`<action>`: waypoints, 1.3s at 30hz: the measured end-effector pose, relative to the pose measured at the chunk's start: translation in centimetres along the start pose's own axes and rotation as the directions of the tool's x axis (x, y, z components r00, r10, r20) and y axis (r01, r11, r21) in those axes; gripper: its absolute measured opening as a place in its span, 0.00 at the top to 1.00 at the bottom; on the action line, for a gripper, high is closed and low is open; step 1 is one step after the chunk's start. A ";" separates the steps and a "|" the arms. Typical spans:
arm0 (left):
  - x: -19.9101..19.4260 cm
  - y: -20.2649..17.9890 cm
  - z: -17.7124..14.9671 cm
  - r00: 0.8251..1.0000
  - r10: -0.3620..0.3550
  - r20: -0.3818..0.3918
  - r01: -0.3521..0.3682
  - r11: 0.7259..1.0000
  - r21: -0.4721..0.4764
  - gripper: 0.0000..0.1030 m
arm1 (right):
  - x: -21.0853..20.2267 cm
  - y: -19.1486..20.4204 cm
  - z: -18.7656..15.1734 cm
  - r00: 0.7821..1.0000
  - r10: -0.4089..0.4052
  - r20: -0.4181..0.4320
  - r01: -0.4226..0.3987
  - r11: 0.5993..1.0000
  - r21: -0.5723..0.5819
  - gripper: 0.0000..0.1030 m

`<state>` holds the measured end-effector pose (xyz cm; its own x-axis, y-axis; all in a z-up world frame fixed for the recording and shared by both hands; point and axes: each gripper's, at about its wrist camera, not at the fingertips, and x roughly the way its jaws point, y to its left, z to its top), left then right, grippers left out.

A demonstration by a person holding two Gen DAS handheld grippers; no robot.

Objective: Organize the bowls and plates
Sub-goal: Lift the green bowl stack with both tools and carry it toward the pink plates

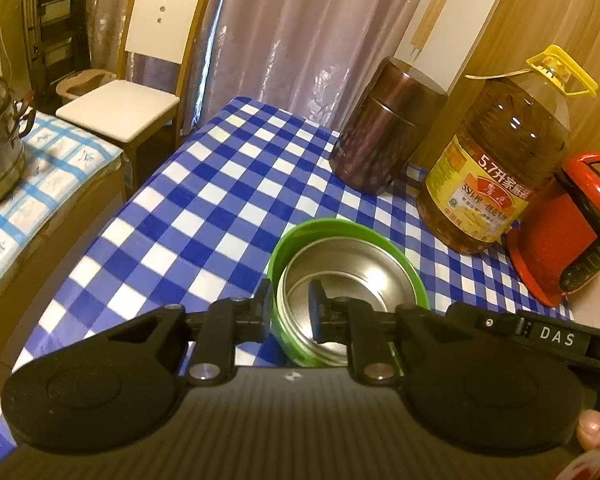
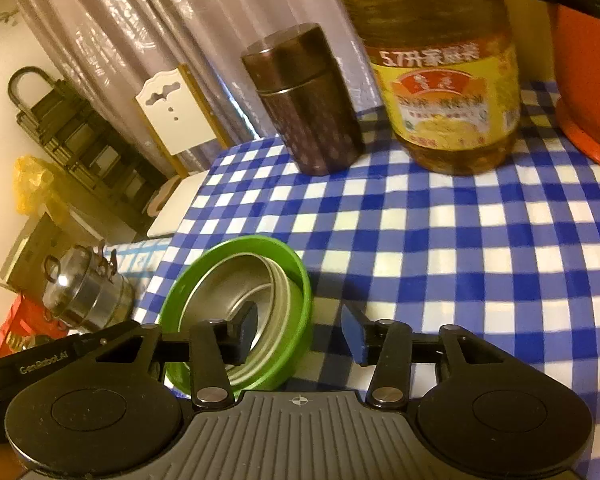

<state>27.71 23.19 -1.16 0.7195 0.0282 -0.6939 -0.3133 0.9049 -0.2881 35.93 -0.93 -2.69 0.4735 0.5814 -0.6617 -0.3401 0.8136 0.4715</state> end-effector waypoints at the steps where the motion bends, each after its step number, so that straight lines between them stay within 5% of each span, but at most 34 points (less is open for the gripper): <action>1: -0.1 0.1 -0.1 1.000 0.001 0.000 -0.001 1.000 -0.005 0.80 | -0.1 -0.3 -0.2 1.000 0.000 -0.002 0.000 1.000 0.008 0.51; 9: 0.7 1.7 -0.2 1.000 0.006 -0.002 -0.006 0.998 -0.063 0.59 | 0.4 -1.5 -0.4 0.999 0.039 -0.002 -0.039 0.997 0.067 0.43; 21: 5.0 3.4 0.1 0.997 -0.055 -0.051 0.047 0.989 -0.140 0.57 | 4.6 -2.5 0.3 0.994 0.106 -0.007 -0.104 0.984 0.142 0.44; 26: 5.8 3.5 0.0 0.997 -0.065 -0.052 0.057 0.988 -0.143 0.58 | 5.7 -3.5 0.0 0.987 0.159 -0.002 -0.156 0.974 0.166 0.64; 39: 6.5 3.4 -0.2 0.996 -0.073 -0.056 0.065 0.988 -0.138 0.59 | 6.0 -3.8 -0.1 0.987 0.162 0.002 -0.160 0.975 0.153 0.75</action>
<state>31.20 26.42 -6.77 0.7049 -0.0618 -0.7066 -0.3482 0.8378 -0.4206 40.01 -0.53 -8.47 0.4140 0.7052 -0.5756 -0.2830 0.7007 0.6549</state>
